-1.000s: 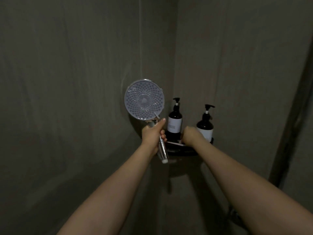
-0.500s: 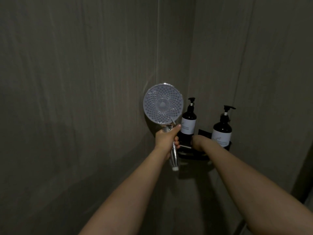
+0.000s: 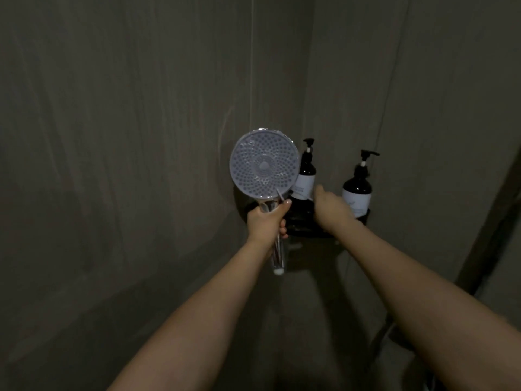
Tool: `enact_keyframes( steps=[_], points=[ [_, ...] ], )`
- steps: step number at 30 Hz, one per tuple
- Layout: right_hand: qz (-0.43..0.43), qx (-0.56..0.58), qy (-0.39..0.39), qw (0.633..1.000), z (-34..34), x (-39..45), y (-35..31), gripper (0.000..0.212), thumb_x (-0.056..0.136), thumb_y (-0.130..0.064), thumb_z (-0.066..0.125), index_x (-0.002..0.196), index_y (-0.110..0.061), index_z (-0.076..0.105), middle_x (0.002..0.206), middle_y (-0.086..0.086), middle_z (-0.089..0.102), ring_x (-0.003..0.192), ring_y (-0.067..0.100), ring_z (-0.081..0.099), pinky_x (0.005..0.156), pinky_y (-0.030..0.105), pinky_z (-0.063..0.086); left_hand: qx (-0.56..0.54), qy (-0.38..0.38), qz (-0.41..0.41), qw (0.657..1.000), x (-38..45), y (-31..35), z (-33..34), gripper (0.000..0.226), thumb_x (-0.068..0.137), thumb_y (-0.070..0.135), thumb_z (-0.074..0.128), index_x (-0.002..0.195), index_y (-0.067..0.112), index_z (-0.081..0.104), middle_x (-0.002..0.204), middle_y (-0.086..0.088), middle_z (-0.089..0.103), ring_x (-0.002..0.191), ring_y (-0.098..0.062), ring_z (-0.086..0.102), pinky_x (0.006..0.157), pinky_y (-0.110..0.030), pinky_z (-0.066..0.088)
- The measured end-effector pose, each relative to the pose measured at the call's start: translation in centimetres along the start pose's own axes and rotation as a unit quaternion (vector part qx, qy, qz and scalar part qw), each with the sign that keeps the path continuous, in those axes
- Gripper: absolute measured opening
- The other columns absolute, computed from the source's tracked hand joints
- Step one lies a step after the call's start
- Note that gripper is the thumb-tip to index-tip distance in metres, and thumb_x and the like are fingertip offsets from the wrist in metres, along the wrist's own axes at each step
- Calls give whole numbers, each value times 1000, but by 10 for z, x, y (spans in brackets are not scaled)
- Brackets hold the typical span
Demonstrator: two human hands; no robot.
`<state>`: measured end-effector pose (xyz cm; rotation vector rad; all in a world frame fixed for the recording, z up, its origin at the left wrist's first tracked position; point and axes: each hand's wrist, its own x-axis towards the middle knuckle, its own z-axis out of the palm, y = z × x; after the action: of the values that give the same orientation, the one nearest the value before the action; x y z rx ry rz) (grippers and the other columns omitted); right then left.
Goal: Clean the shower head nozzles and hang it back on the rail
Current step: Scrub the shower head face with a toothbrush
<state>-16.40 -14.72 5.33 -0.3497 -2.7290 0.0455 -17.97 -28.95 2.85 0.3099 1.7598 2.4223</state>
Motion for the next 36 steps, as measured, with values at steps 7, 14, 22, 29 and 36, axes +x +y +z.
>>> enact_keyframes(
  steps=[7,14,22,29,36],
  points=[
    [47,273,84,957,-22,-66,26,29,90,4,47,117,3,58,108,22,61,99,33,57,81,32,44,35,10,-58,998,-63,-44,9,30,80,14,73,64,16,47,40,3,44,32,-6,39,37,-18,37],
    [68,398,42,914,-29,-162,87,23,91,-7,55,69,-15,55,62,2,52,57,15,48,54,23,36,120,23,-129,984,-154,-105,49,30,81,5,68,61,11,46,36,0,43,23,-7,37,31,-14,34],
    [2,278,-169,945,-31,-258,108,55,98,-41,37,86,3,68,80,20,65,74,33,60,66,31,40,221,7,-193,956,-225,-145,73,33,80,-3,60,53,5,45,42,-10,44,19,-9,37,27,-17,35],
    [162,268,-77,947,-27,-252,120,52,97,-44,34,68,-9,59,74,13,63,68,26,58,63,31,42,227,-23,-199,953,-238,-141,64,30,80,-3,59,55,6,46,35,-4,44,23,-10,40,31,-20,38],
    [114,260,-156,946,-20,-251,86,43,96,-43,39,77,-12,62,78,12,67,70,24,63,67,37,52,228,-29,-189,955,-233,-138,53,34,79,-4,59,50,5,44,25,2,40,21,-10,38,29,-17,36]
  ],
)
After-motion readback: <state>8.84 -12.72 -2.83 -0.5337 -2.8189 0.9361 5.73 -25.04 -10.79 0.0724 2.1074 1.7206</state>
